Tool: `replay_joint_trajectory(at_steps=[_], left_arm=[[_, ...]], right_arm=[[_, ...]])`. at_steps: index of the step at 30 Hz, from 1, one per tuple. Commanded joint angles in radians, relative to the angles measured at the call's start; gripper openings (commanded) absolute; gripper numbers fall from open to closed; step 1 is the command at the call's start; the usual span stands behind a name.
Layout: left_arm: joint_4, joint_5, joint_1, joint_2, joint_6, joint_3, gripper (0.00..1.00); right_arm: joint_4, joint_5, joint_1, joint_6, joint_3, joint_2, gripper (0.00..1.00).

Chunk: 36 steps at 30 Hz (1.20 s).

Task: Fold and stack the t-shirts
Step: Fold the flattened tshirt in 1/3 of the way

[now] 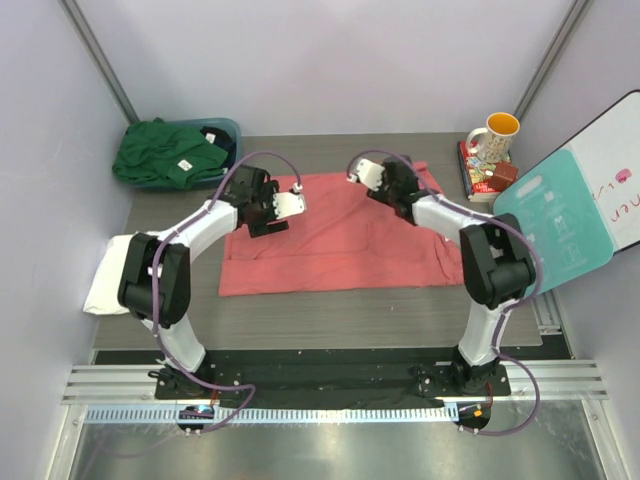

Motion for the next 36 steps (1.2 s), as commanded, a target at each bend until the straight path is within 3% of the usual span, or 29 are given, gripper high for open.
replay_joint_trajectory(at_steps=[1,7,12,16,20,26,30,36], left_arm=[[-0.064,0.127,-0.007,-0.190,0.162,-0.104,0.80],[-0.067,0.170,-0.005,-0.369,0.410,-0.359,0.80],[-0.169,0.213,-0.002,-0.461,0.517,-0.442,0.81],[-0.076,0.182,0.001,-0.448,0.510,-0.474,0.82],[-0.079,0.175,0.027,-0.362,0.447,-0.352,0.82],[-0.108,0.190,0.073,-0.296,0.502,-0.295,0.82],[-0.180,0.227,0.074,-0.351,0.534,-0.304,0.83],[-0.237,0.265,0.071,-0.559,0.660,-0.482,0.85]], right_arm=[[-0.333,-0.200,-0.059,-0.038,-0.094,-0.184,0.56],[-0.517,-0.343,-0.065,-0.248,-0.310,-0.471,0.60],[-0.615,-0.377,-0.067,-0.282,-0.451,-0.618,0.61],[-0.514,-0.328,-0.068,-0.241,-0.495,-0.591,0.61],[-0.469,-0.341,-0.100,-0.153,-0.405,-0.476,0.61],[-0.425,-0.328,-0.137,-0.044,-0.254,-0.338,0.60],[-0.483,-0.378,-0.137,-0.108,-0.275,-0.425,0.60],[-0.593,-0.395,-0.133,-0.233,-0.442,-0.612,0.61]])
